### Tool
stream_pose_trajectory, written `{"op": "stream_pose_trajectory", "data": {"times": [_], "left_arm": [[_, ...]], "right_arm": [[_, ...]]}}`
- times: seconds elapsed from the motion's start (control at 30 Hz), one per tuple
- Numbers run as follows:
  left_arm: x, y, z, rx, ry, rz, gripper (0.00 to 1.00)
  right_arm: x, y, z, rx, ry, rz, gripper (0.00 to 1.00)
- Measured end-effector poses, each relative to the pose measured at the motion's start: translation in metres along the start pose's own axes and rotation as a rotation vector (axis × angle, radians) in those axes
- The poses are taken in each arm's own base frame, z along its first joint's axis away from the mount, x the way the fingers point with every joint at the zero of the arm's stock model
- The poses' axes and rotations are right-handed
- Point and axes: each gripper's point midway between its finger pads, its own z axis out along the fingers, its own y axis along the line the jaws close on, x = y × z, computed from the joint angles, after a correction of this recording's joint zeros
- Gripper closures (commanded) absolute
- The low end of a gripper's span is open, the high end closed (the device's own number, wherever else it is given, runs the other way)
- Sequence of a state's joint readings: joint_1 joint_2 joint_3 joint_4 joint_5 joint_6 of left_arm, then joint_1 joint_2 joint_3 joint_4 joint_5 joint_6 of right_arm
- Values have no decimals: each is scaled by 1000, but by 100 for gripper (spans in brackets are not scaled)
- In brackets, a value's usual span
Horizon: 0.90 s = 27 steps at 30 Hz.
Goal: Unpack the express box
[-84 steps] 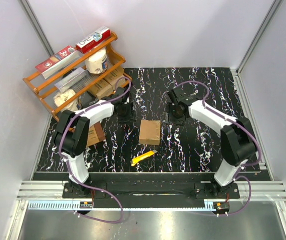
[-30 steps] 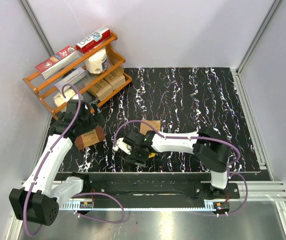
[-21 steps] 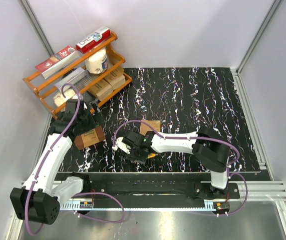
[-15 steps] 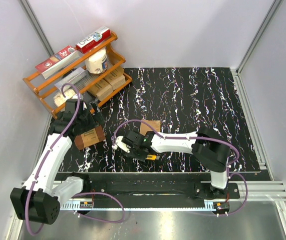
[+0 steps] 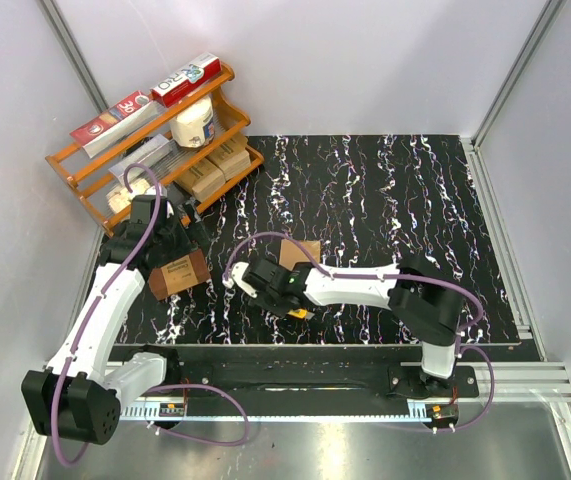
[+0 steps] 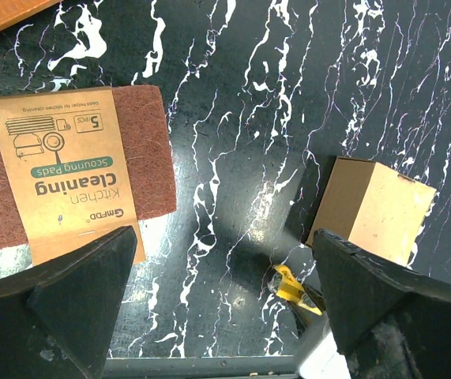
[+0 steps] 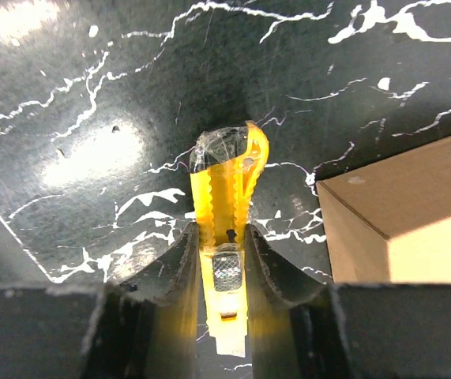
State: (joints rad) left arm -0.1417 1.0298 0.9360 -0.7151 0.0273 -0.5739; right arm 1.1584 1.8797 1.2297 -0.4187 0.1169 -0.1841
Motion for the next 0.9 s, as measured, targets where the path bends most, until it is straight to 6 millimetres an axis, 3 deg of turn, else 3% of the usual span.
{"op": "stream_pose_trajectory", "data": {"times": [0.2, 0.47, 0.6, 0.77, 0.9], "left_arm": [[0, 1, 0, -7, -2, -18, 1], [-3, -7, -8, 35, -19, -36, 1], [-7, -33, -19, 177, -34, -32, 1], [-1, -79, -33, 399, -46, 17, 1], [13, -117, -43, 526, -23, 110, 1]], "right_arm": [[-27, -9, -30, 44, -104, 107, 83], [-92, -44, -98, 142, -332, 347, 80], [-106, -92, -133, 215, -436, 586, 82], [-93, -163, -182, 345, -550, 910, 83], [-91, -181, -217, 381, -648, 1059, 85]]}}
